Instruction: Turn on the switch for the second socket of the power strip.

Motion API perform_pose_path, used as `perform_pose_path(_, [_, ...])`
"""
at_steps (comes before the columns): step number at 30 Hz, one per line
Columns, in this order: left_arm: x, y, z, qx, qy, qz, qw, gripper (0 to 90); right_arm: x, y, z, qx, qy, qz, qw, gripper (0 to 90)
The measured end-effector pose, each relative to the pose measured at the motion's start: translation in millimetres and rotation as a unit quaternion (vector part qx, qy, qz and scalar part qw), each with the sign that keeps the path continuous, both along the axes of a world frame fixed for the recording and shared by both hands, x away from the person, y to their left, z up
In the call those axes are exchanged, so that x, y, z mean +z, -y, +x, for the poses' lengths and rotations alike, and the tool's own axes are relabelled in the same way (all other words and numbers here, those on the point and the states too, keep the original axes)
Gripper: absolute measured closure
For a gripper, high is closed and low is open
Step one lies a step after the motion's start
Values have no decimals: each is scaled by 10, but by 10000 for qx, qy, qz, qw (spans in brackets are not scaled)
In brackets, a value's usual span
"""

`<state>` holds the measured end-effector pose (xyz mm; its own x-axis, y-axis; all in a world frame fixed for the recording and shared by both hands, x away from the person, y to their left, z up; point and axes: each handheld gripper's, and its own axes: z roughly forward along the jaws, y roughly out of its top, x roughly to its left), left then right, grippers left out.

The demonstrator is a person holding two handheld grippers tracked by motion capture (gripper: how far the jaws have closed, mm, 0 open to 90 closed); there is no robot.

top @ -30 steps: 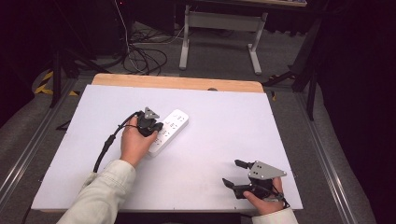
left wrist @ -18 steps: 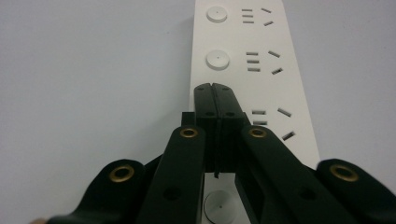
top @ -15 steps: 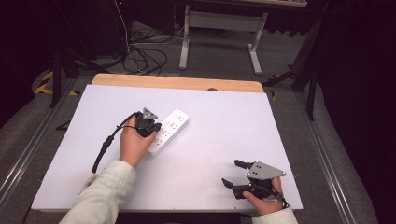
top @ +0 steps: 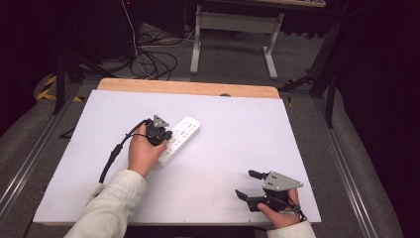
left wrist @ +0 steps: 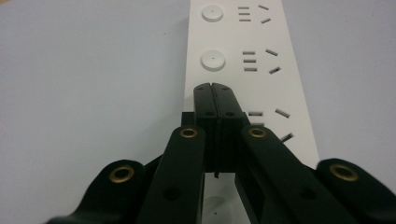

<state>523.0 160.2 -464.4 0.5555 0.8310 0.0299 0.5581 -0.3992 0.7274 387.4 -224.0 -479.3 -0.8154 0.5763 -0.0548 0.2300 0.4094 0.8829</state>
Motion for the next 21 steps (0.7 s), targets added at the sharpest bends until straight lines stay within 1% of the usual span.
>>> perform_pose_path(1, [-2,-12,1,-7,-20,-46,10000,900,0,0,0,0,0,0,10000,210])
perform_pose_path(2, [9,-44,11,-5,-110,-147,9998,900,0,4,3,1,10,4,10000,210])
perform_pose_path(3, [9,-44,11,-5,-110,-147,9998,900,0,6,4,-1,13,7,10000,210])
perform_pose_path(4, [19,-58,12,-1,-155,-193,9997,900,0,10,5,-11,4,21,10000,210])
perform_pose_path(6, [30,-61,-6,-45,-90,-121,9999,900,-2,13,8,-18,2,26,10000,210])
perform_pose_path(7, [40,-57,-23,-79,-27,-100,9999,900,-3,14,11,-22,-4,26,10000,210])
perform_pose_path(8, [57,-51,-38,-135,-42,-49,9999,900,-3,14,12,-23,-5,25,10000,210])
perform_pose_path(9, [64,-34,-57,-167,-91,-112,9998,900,-3,14,12,-23,-5,25,10000,210])
perform_pose_path(12, [119,8,-112,-276,14,-170,9995,900,-1,11,10,-35,0,15,10000,210])
perform_pose_path(13, [138,18,-124,-319,25,-245,9992,900,-1,10,9,-35,-1,16,10000,210])
perform_pose_path(17, [220,23,-176,-353,88,-268,9990,900,-4,8,10,-30,-7,15,10000,210])
perform_pose_path(21, [264,2,-212,-384,114,-287,9988,900,-5,9,14,-28,-15,26,10000,210])
